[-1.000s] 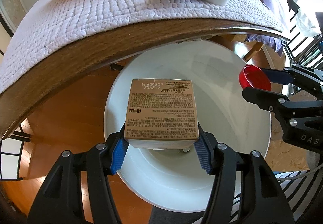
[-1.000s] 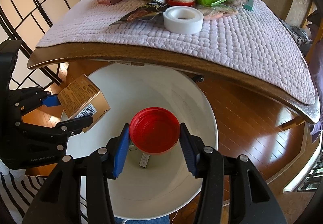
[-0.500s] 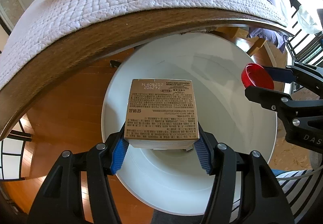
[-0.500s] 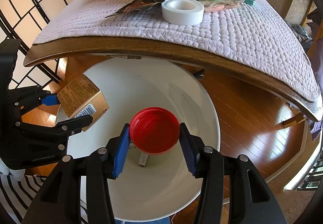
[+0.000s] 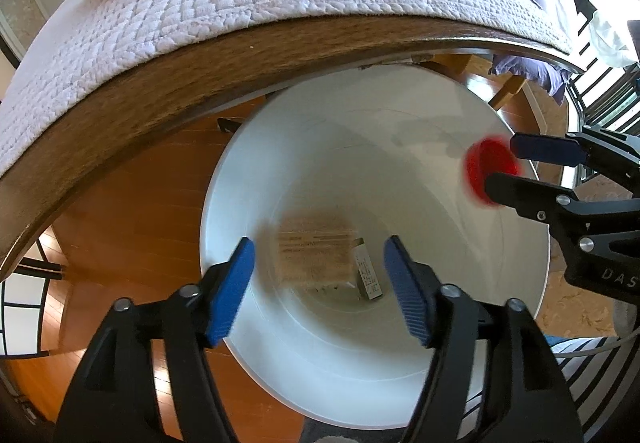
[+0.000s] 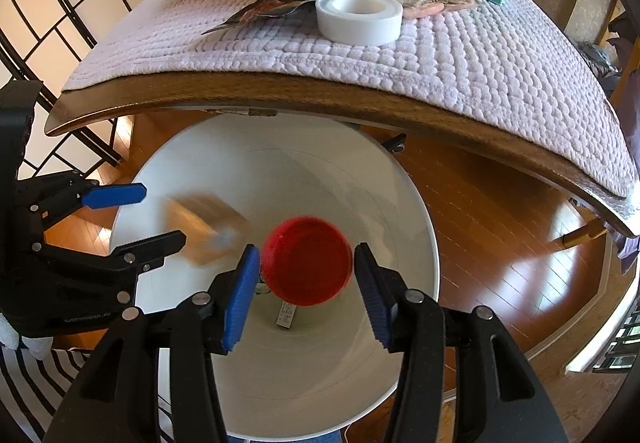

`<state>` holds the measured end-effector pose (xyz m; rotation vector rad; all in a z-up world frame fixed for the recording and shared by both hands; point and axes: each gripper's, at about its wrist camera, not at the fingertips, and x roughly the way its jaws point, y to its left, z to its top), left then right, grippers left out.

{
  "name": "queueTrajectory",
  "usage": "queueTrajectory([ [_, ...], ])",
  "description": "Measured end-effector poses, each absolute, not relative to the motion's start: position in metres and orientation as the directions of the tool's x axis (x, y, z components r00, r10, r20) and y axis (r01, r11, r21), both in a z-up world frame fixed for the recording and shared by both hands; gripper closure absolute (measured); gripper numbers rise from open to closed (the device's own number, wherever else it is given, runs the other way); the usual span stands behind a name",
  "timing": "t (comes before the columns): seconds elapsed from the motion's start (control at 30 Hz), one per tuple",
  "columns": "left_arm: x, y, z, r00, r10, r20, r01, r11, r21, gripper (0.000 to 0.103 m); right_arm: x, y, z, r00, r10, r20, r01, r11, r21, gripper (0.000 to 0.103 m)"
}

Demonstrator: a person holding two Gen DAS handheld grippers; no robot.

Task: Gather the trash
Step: 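Open left tool to drop the box while right tool drops the red cap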

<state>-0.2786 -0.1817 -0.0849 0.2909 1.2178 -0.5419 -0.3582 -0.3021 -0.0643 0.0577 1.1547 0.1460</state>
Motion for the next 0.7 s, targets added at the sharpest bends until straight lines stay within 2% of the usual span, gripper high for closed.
queueTrajectory([
  [0.03, -0.278, -0.181, -0.083, 0.243, -0.238, -0.940, 0.540, 0.838, -0.073, 0.032, -0.358, -0.303, -0.065, 0.396, 0.145, -0.907, -0.082, 0.989, 0.122, 0.046],
  [0.7, -0.277, -0.180, -0.071, 0.263, -0.232, -0.937, 0.540, 0.840, -0.056, 0.032, -0.358, -0.311, -0.056, 0.409, 0.144, -0.901, -0.076, 0.989, 0.124, 0.045],
])
